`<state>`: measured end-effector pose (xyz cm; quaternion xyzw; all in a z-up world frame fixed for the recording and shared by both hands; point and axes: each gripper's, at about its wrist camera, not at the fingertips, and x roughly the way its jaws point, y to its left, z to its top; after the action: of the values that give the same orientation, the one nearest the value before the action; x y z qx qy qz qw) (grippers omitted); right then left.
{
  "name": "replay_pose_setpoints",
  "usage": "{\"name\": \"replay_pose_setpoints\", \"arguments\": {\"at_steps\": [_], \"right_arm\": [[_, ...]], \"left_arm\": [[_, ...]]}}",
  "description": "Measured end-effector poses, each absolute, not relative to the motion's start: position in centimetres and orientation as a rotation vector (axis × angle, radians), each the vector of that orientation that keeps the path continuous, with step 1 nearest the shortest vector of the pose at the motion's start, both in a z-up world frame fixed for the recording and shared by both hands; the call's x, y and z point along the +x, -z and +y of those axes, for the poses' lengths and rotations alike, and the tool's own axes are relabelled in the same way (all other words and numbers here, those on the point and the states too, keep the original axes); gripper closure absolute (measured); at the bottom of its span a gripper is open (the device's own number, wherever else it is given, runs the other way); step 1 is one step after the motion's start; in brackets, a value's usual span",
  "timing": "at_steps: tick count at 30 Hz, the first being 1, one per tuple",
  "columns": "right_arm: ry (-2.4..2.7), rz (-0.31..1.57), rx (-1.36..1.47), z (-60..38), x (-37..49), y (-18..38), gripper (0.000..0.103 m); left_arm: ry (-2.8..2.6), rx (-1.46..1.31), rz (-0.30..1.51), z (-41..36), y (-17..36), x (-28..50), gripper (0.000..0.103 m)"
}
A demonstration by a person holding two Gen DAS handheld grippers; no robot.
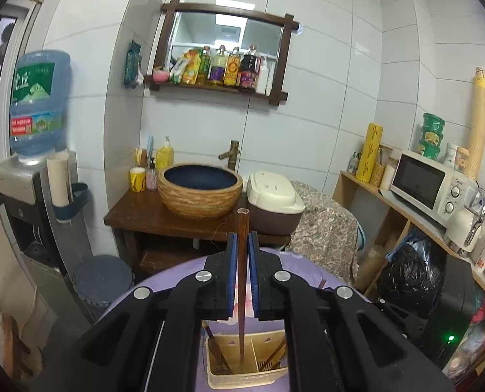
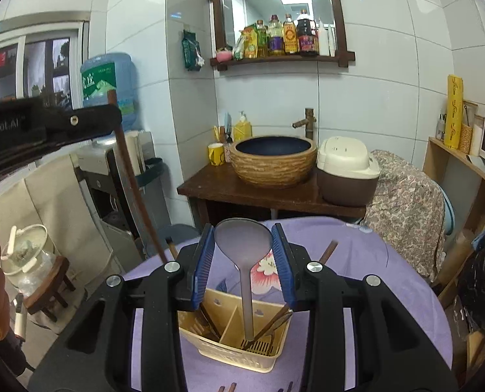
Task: Organize utensils
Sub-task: 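Lift the chopstick and spoon and lower both into the cream holder, then open both tools and pull them back out of the holder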
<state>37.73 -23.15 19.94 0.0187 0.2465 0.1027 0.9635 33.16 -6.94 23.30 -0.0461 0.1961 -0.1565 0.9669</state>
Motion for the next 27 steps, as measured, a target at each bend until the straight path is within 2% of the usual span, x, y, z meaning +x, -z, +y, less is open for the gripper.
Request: {"name": "replay_pose_setpoints", "arguments": {"at_steps": [13,25,27], "right_arm": [[-0.18,0.58,-0.005,-22.7,37.0,-12.3,0.066],[-0.165,0.569,-0.084,-22.3,36.2,-10.0,0.066],[-0.164,0.563,-0.098,-22.1,36.0,-10.0,0.061]], "left_arm": [[0.328,-0.105,0.552,-7.0,-14.5,34.4,0.095],[0.319,-0.088,0.578,-6.9,-12.8,33.9,0.095],[0.318,-0.08,0.565,-6.7,-13.1,33.4,0.094]]}}
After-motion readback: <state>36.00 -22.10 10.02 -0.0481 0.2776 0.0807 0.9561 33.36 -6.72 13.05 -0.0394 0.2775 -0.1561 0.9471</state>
